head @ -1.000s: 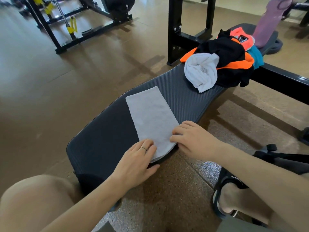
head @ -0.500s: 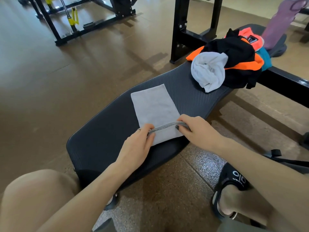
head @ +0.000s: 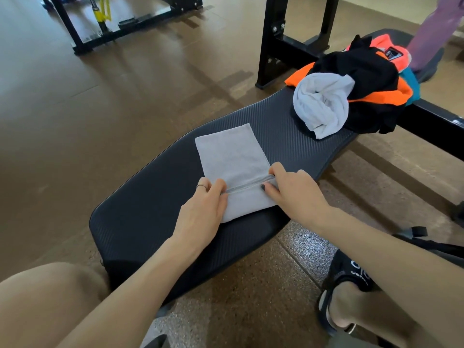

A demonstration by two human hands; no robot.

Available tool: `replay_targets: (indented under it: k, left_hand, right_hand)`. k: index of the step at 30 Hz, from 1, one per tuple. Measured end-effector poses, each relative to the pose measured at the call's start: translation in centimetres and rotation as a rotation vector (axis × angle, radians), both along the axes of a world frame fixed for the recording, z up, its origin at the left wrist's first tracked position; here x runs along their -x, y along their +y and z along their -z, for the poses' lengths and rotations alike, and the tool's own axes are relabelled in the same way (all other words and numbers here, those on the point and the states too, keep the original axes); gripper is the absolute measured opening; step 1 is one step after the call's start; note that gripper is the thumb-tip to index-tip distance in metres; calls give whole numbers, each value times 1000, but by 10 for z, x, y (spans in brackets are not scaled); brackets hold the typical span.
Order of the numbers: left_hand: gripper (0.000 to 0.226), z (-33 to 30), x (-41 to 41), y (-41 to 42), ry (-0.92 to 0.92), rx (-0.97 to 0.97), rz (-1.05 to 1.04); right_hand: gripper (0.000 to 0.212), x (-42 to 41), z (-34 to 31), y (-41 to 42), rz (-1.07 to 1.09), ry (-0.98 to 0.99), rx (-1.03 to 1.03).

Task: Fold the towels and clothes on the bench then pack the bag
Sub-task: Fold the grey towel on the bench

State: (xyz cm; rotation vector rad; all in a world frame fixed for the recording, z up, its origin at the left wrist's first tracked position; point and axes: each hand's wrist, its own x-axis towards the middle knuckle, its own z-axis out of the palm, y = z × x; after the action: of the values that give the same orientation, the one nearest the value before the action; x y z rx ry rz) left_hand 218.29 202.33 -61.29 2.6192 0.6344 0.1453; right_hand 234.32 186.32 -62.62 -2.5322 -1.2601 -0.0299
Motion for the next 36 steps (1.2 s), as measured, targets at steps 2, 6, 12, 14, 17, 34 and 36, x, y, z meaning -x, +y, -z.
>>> replay_targets:
  k: [2,6,12,14,17,34,36]
  left_hand:
    - [6,-1,-2,2,3,-45,7]
    - [16,5,-8,10,-52,-371,195]
    - [3,6,-5,16,-88,-524,368]
    - [31,2,0,14,-35,-459,364]
    - [57,-2,4,12,90,-430,373]
    - [23,-6,-15,37,-2,192,-14]
    - [32,-3,-21,41,11,247,-62]
  right_hand:
    - [22,-2,-1,3,5,-45,-30]
    - [11,-4,-4,6,-137,-296,21]
    - [30,-5,-19,-1,-295,-264,102]
    - [36,-6,-25,-7,-327,-193,184]
    - [47,-8,-24,-10,-347,-136,290]
    - [12,-26,-24,22,-11,281,-82]
    - [11,-28,-21,26,18,352,-68]
